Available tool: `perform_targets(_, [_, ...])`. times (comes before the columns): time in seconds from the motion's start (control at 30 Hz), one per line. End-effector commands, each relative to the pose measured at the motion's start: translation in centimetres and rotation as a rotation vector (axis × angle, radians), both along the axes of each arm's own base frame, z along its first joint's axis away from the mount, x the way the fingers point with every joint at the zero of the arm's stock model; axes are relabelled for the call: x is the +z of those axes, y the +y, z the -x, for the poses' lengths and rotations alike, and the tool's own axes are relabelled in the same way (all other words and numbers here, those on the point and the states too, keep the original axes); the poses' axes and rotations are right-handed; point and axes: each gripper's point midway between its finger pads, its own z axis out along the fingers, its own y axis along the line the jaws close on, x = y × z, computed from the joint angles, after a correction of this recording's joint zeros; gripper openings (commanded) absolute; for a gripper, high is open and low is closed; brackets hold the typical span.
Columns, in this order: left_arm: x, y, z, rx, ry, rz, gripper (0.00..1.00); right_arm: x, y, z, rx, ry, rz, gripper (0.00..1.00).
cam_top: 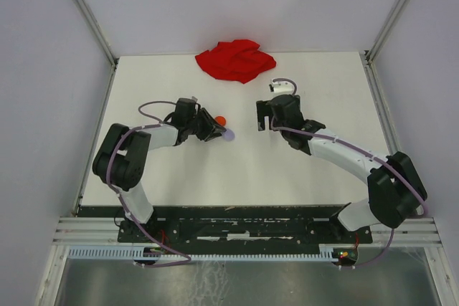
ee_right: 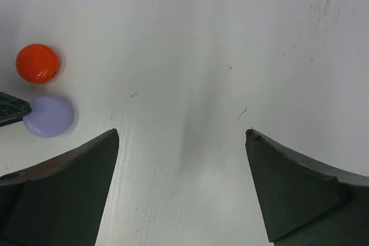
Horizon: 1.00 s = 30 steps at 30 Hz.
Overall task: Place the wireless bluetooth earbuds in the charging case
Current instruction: Place the charging case at the center of the board, then reset both arms
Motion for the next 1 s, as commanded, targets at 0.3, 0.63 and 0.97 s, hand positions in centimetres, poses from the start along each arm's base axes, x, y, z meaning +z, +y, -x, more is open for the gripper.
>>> perform_targets(0.3, [7.2, 3.1, -2.5, 0.048, -0.221, -0.193, 0.44, 4.0, -0.6, -0.6, -0.057, -0.051, -0.095, 0.99])
perform_targets(0.63, [10.5, 12.1, -3.0, 0.394, -0.296, -0.214, 0.45, 3.2, -4.1, -0.8, -0.277, 0.003, -0.051, 0.99])
perform_targets(0.97, [12.0, 19.6, -1.2, 0.642, -0.335, -0.299, 0.6, 2.5, -5.6, -0.7, -0.41, 0.013, -0.043, 0.99])
